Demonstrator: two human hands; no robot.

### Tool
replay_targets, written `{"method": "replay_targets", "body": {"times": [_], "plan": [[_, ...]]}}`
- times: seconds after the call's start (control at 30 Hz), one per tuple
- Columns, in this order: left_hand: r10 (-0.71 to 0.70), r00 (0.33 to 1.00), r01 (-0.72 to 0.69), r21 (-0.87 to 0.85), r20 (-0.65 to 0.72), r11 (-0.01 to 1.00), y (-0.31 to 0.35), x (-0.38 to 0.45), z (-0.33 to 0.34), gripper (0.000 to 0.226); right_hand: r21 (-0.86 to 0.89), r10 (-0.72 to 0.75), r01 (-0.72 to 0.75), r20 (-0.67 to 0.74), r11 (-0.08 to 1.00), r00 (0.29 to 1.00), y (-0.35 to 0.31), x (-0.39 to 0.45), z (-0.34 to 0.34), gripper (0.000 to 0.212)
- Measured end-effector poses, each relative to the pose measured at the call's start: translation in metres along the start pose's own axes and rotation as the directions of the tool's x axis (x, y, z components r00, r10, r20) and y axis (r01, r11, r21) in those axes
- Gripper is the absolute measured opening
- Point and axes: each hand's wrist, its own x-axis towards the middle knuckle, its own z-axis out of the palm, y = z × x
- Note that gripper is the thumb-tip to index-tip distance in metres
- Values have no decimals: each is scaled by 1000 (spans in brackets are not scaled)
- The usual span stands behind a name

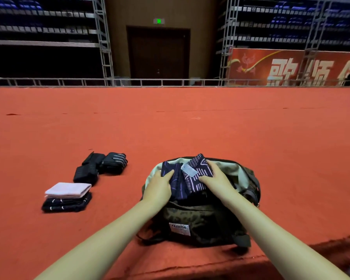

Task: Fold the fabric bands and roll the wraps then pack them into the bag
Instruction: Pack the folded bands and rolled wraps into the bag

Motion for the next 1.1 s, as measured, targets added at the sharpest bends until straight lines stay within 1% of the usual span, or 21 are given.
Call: {"method": "replay_targets", "body": {"times": [0.07,0.13,0.2,0.23,0.33,0.4,0.43,0.47,0.5,0.53,0.6,0.63,0.67,0.73,0.8,0.87,0.93,0.97,1.0,1.03,1.1], "plan": [[-7,1000,9,93,-17,996,-7,-2,0,49,209,39,-38,-1,977,999,-2,3,7,45],[-44,999,45,169,-12,984,-10,-5,-1,48,208,19,-19,3,978,1000,-2,3,15,44],[-68,997,72,198,-30,978,-12,-7,-3,41,-20,-46,46,5,999,999,-1,-1,23,53],[-56,997,64,157,-53,985,-13,-8,-5,35,-164,-85,82,-11,983,996,4,-2,27,61],[22,986,-26,-23,-167,999,-27,-12,-4,33,-557,-166,106,-59,824,984,15,-3,30,81],[-26,956,-26,-170,-292,985,-38,-15,-6,43,-680,-272,152,-72,718,960,16,-4,26,78],[-118,940,29,-269,-319,963,-44,-15,-6,43,-683,-358,215,-73,698,931,14,-5,23,71],[-242,929,124,-382,-280,916,-49,-16,-7,43,-666,-449,291,-73,686,891,13,-3,23,63],[-363,918,242,-502,-159,831,-54,-14,-7,46,-642,-517,358,-71,678,853,9,-3,25,55],[-433,901,348,-620,14,704,-56,-12,-8,48,-612,-555,408,-61,677,830,5,0,29,49],[-387,857,483,-792,340,373,-53,-9,-11,42,-560,-554,463,8,687,833,-9,6,43,49],[-349,850,495,-824,394,275,-52,-7,-12,37,-550,-523,469,67,691,850,-16,9,52,50],[-345,845,499,-833,408,238,-52,-7,-14,30,-562,-488,467,124,683,864,-19,13,61,50],[-388,846,487,-827,367,280,-48,-9,-16,20,-652,-430,454,211,608,878,-16,21,74,52],[-423,884,399,-796,201,456,-50,-10,-18,25,-707,-366,448,279,548,888,-5,25,76,55],[-407,913,303,-714,29,631,-55,-9,-20,34,-698,-319,440,307,566,897,3,28,73,56],[-358,934,261,-678,-3,687,-57,-10,-23,35,-686,-322,448,314,573,893,8,28,70,58],[-361,932,273,-695,20,665,-55,-11,-25,31,-678,-334,457,316,575,888,8,27,69,61],[-388,920,302,-743,61,598,-52,-11,-27,27,-665,-345,466,316,584,884,9,26,69,63],[-420,896,353,-807,146,473,-50,-10,-31,24,-647,-359,472,310,599,880,10,25,68,65],[-344,847,471,-872,406,131,-47,-7,-38,24,-604,-381,477,291,638,878,11,22,67,68]]}}
